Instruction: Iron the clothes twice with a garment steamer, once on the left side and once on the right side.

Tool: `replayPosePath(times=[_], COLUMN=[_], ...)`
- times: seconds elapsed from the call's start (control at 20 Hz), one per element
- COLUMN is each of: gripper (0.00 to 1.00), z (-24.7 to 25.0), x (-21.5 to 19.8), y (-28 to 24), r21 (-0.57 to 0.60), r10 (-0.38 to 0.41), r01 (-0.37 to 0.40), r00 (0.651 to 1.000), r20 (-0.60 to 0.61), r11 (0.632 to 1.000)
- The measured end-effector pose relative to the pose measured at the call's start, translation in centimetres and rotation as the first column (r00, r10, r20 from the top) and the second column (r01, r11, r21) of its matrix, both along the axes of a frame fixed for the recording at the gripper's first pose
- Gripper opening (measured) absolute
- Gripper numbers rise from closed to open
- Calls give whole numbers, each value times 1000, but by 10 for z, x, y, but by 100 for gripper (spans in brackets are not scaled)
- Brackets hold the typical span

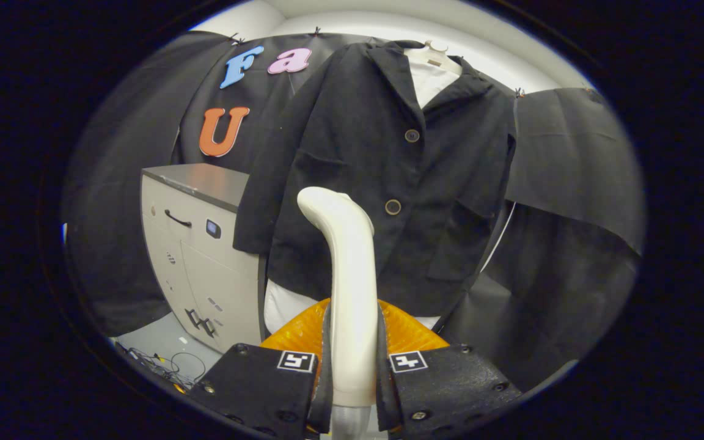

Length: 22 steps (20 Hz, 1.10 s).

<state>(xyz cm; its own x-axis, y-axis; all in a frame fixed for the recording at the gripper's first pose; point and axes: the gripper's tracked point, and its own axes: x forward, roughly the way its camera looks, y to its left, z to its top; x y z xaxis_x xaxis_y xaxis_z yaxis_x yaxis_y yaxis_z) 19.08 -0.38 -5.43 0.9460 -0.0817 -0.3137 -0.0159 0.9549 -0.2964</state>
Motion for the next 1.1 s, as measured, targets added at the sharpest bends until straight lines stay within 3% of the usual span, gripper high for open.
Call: replayPosePath(times=[0.75, 0.9, 1.1], gripper=[31, 31, 31], z=[-91, -63, 22], x=[-31, -34, -31], y=[-8, -8, -19], r21=[-8, 87, 162], r10=[2, 12, 2], r01=[-3, 4, 1], r00=[983, 983, 1000], r20=[-183, -182, -18], r11=[1000, 996, 987])
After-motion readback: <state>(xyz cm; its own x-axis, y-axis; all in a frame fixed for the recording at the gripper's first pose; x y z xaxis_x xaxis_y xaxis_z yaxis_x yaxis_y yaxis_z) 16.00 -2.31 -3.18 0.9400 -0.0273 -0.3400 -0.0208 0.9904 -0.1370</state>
